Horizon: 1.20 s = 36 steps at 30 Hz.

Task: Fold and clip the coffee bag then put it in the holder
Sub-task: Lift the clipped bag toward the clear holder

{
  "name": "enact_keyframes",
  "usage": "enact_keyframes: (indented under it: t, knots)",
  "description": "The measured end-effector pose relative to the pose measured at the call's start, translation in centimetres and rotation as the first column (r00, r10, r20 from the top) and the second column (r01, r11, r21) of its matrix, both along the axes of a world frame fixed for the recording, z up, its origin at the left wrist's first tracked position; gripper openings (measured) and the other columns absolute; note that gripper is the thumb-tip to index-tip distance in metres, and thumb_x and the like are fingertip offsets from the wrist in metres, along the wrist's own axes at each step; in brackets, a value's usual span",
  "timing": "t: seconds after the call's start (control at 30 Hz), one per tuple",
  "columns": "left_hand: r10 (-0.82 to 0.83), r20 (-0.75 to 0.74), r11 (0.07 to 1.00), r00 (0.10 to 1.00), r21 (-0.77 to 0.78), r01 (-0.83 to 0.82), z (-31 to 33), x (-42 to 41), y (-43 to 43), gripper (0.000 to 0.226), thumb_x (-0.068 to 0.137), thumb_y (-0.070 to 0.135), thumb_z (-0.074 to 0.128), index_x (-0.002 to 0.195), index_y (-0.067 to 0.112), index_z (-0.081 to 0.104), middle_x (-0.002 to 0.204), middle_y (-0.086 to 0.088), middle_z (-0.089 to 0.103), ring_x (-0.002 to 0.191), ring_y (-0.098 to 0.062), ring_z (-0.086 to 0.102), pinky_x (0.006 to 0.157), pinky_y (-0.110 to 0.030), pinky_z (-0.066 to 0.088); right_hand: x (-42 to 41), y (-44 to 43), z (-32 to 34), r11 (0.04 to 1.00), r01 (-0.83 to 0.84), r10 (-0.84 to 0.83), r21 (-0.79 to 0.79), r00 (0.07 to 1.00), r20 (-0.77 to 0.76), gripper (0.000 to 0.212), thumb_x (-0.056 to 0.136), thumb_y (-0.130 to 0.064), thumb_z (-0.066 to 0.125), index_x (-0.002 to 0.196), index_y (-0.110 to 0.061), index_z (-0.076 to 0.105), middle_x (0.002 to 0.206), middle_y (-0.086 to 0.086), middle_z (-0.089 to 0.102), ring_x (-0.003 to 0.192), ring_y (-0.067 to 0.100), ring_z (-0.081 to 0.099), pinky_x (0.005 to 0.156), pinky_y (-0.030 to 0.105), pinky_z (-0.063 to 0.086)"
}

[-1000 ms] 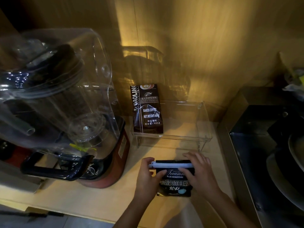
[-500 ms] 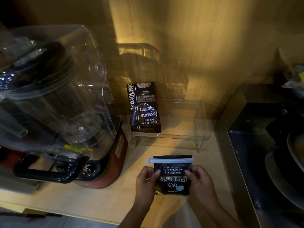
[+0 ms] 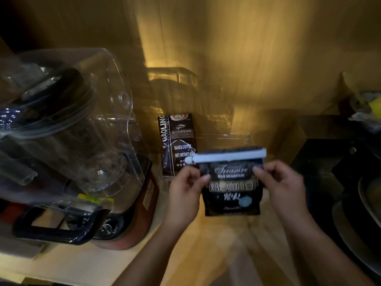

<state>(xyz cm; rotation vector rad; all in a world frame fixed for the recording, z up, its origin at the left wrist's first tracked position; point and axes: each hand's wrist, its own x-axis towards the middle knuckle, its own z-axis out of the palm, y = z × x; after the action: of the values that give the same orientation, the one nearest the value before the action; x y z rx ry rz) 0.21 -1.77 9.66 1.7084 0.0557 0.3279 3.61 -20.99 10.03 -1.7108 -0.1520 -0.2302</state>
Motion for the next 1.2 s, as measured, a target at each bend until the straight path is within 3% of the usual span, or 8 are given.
enact_keyframes:
  t: [0.07,0.2,0.43,0.53,0.63,0.77,1.0,1.2]
  knots:
    - [0.003,0.058,1.0,0.998,0.026,-0.005,2.5,2.0,-0.2,0.031,0.082,0.006,0.061,0.061,0.022,0.045,0.064,-0.002,0.048,0.063,-0.014,0.045,0.061,-0.032,0.039,1.9,-0.1,2.4,1.0,0.007,-0.008,0.008,0.996,0.086,0.03,0.081,-0.012,0.062,0.057,-0.029,0.058,0.057,-0.015,0.064,0.053,-0.001,0.052,0.05,0.009,0.041]
    - [0.055,0.127,0.979,0.99,0.188,-0.078,5.5,6.5,-0.4,0.03,0.082,0.013,0.063,0.061,0.023,0.044,0.057,0.008,0.045,0.051,0.0,0.042,0.052,-0.017,0.036,5.9,0.3,4.7,0.996,0.081,-0.077,-0.024,0.989,0.122,0.029,0.081,-0.015,0.063,0.056,-0.025,0.053,0.057,-0.005,0.054,0.051,0.002,0.045,0.05,0.021,0.039]
    - [0.168,-0.14,0.92,0.976,0.377,-0.105,1.3,10.0,-1.0,0.015,0.084,0.019,0.061,0.075,0.013,0.051,0.068,-0.001,0.057,0.069,-0.024,0.057,0.063,-0.038,0.049,8.2,1.2,-0.1,0.988,0.065,-0.081,-0.138,0.99,-0.118,0.018,0.085,-0.016,0.059,0.068,-0.014,0.052,0.067,-0.001,0.054,0.065,0.017,0.05,0.055,0.028,0.039]
    - [0.165,-0.204,0.947,0.965,0.306,-0.097,-0.8,9.5,-1.7,0.021,0.08,0.019,0.067,0.091,0.013,0.051,0.091,-0.011,0.064,0.083,-0.026,0.061,0.075,-0.046,0.054,7.8,1.0,-2.5,0.989,0.044,-0.071,-0.143,0.98,-0.184,0.016,0.079,-0.018,0.066,0.075,-0.017,0.05,0.072,-0.004,0.052,0.066,0.011,0.049,0.057,0.023,0.037]
    - [0.138,-0.26,0.984,0.956,0.149,-0.101,-1.6,9.3,-2.7,0.034,0.076,0.017,0.07,0.101,0.018,0.048,0.108,-0.015,0.061,0.096,-0.028,0.06,0.086,-0.049,0.052,7.8,1.2,-4.0,0.978,0.011,-0.059,-0.207,0.972,-0.228,0.035,0.07,-0.013,0.075,0.08,-0.027,0.044,0.085,-0.004,0.057,0.076,0.009,0.055,0.06,0.023,0.041]
    - [0.204,-0.306,0.976,0.93,-0.005,-0.216,-2.0,9.9,-3.8,0.031,0.077,0.015,0.069,0.098,0.015,0.047,0.11,-0.021,0.057,0.095,-0.033,0.059,0.087,-0.051,0.051,7.9,1.9,-5.6,0.929,0.054,-0.12,-0.367,0.979,-0.162,0.051,0.066,-0.007,0.077,0.092,-0.023,0.036,0.106,0.008,0.055,0.096,0.023,0.056,0.078,0.043,0.051]
    - [0.287,-0.35,0.946,0.892,-0.039,-0.321,-1.8,13.2,-5.5,0.031,0.081,0.018,0.066,0.105,0.013,0.047,0.115,-0.017,0.052,0.093,-0.029,0.055,0.086,-0.042,0.049,10.4,1.9,-5.9,0.871,0.112,-0.156,-0.478,0.986,-0.053,0.048,0.072,-0.006,0.072,0.105,-0.012,0.037,0.11,0.012,0.057,0.1,0.026,0.055,0.072,0.031,0.04]
    - [0.344,-0.388,0.927,0.855,-0.003,-0.374,-0.8,16.9,-6.3,0.033,0.081,0.018,0.065,0.108,0.014,0.048,0.116,-0.016,0.047,0.1,-0.036,0.055,0.086,-0.038,0.046,14.0,2.4,-5.7,0.819,0.167,-0.238,-0.549,0.969,-0.06,0.049,0.077,-0.011,0.067,0.114,-0.011,0.035,0.113,0.018,0.06,0.099,0.036,0.059,0.073,0.042,0.048]
